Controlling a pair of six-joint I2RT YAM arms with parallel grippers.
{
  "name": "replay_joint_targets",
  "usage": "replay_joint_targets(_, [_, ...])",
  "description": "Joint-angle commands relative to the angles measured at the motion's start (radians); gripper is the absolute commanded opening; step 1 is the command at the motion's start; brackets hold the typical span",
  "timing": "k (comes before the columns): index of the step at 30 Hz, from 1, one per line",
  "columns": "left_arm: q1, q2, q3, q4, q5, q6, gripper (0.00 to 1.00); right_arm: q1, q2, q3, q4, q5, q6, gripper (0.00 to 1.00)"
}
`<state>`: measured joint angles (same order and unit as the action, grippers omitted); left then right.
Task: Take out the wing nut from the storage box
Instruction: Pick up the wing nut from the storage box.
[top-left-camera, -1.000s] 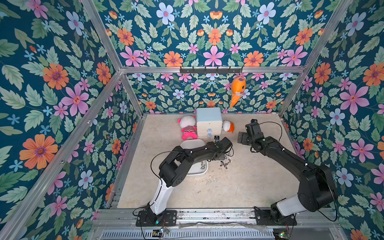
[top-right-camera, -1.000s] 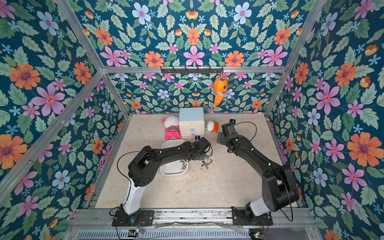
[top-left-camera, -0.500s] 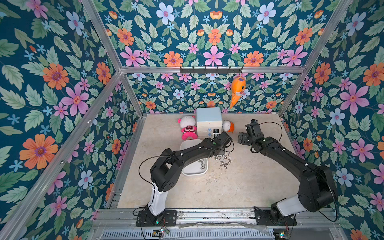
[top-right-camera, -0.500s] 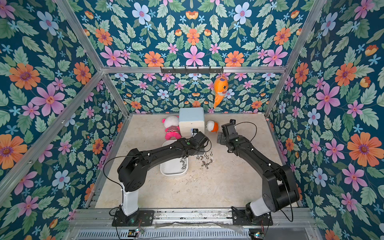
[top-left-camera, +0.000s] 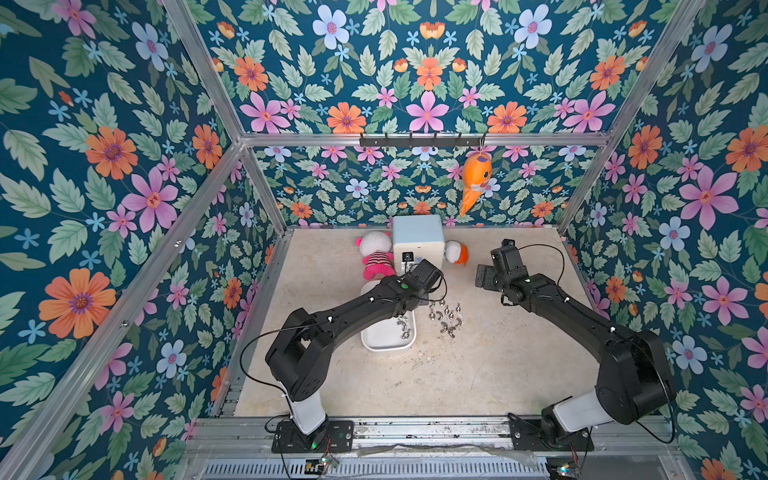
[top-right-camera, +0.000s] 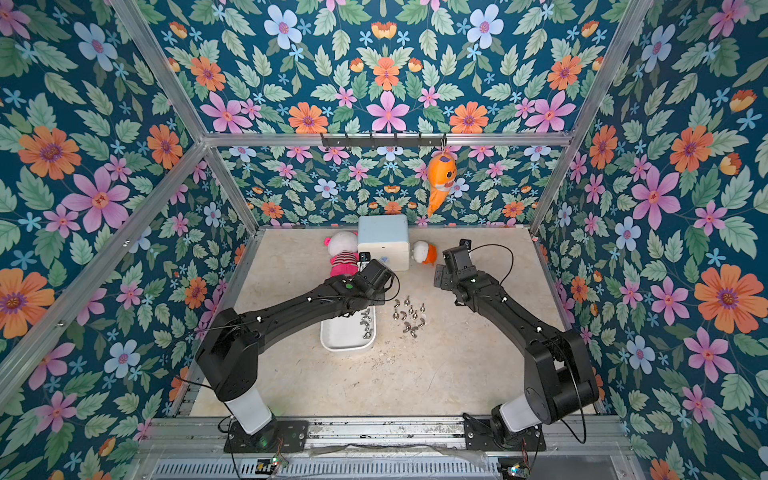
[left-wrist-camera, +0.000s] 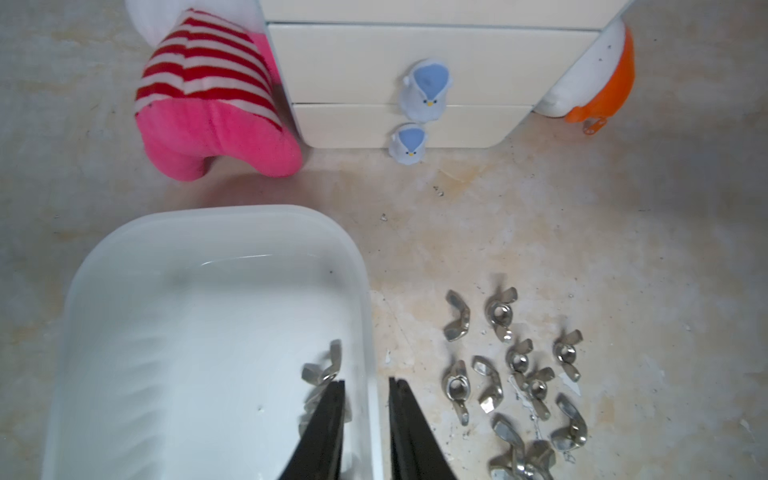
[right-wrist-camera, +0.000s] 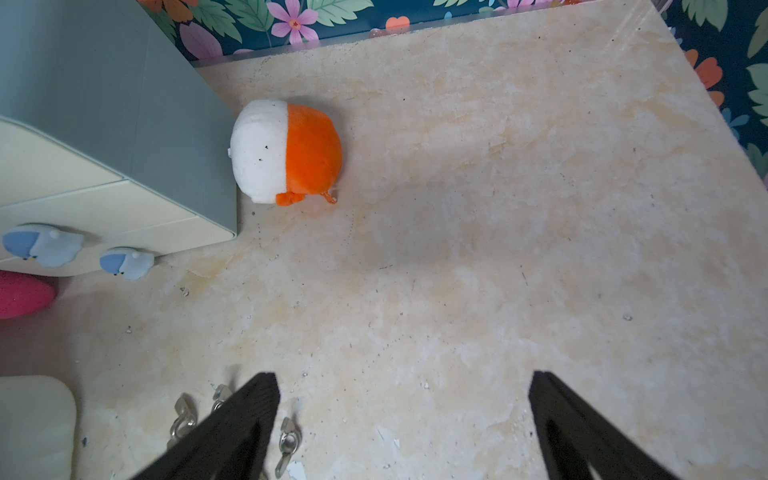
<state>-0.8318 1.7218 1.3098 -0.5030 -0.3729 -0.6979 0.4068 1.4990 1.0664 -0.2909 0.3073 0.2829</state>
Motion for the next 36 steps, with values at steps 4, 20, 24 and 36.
replay_joint_targets(4, [0.013, -0.116, -0.133, 0.112, 0.013, 0.144, 0.25, 0.001, 0.003, 0.003, 0.002, 0.003, -0.001, 0.99])
replay_joint_targets(20, [0.139, -0.155, -0.273, 0.136, 0.356, 0.570, 0.24, 0.001, 0.012, 0.034, -0.010, -0.002, -0.009, 0.99])
replay_joint_targets(24, [0.156, -0.116, -0.263, 0.130, 0.380, 0.596, 0.24, 0.001, 0.010, 0.035, -0.015, 0.005, -0.012, 0.99])
replay_joint_targets(36, [0.168, 0.001, -0.226, 0.167, 0.389, 0.608, 0.25, 0.001, 0.012, 0.035, -0.011, 0.005, -0.016, 0.99])
